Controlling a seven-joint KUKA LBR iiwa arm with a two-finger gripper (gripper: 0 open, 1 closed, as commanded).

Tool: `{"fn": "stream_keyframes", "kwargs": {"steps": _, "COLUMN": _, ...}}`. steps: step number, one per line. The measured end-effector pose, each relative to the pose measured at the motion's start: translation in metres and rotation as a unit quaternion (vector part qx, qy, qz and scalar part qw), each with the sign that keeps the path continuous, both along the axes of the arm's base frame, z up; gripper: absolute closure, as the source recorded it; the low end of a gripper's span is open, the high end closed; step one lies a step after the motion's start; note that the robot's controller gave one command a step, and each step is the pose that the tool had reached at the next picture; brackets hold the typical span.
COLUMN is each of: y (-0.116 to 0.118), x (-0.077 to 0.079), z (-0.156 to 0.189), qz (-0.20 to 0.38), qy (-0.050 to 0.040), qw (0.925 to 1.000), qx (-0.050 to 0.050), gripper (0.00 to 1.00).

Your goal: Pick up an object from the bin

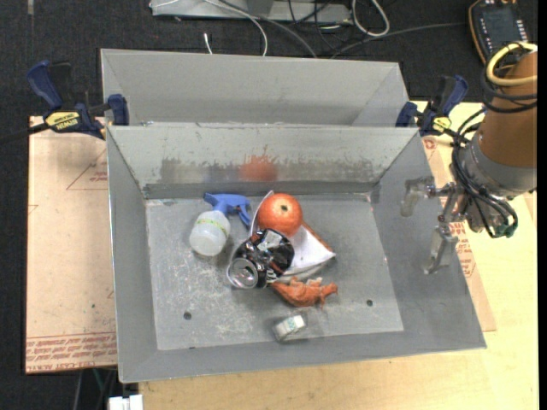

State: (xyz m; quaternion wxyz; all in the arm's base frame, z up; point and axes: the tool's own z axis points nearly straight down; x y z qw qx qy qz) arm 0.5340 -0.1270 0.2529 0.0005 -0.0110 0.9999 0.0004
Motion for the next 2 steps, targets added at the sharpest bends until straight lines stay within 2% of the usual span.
{"fn": "stream_keyframes", "kwargs": {"steps": 1, "y": 0.007, "x": -0.002, "z": -0.031, "qz": -0.004, "qy": 0.0035, "qw": 1.0000, "qx": 0.001, "gripper": 0.00}}
{"fn": "stream_keyframes", "kwargs": {"steps": 2, "y": 0.000, "x": -0.003, "z": 0.025, "qz": -0.008, "qy": -0.0084, "qw": 0.9999, "qx": -0.002, "gripper": 0.00}}
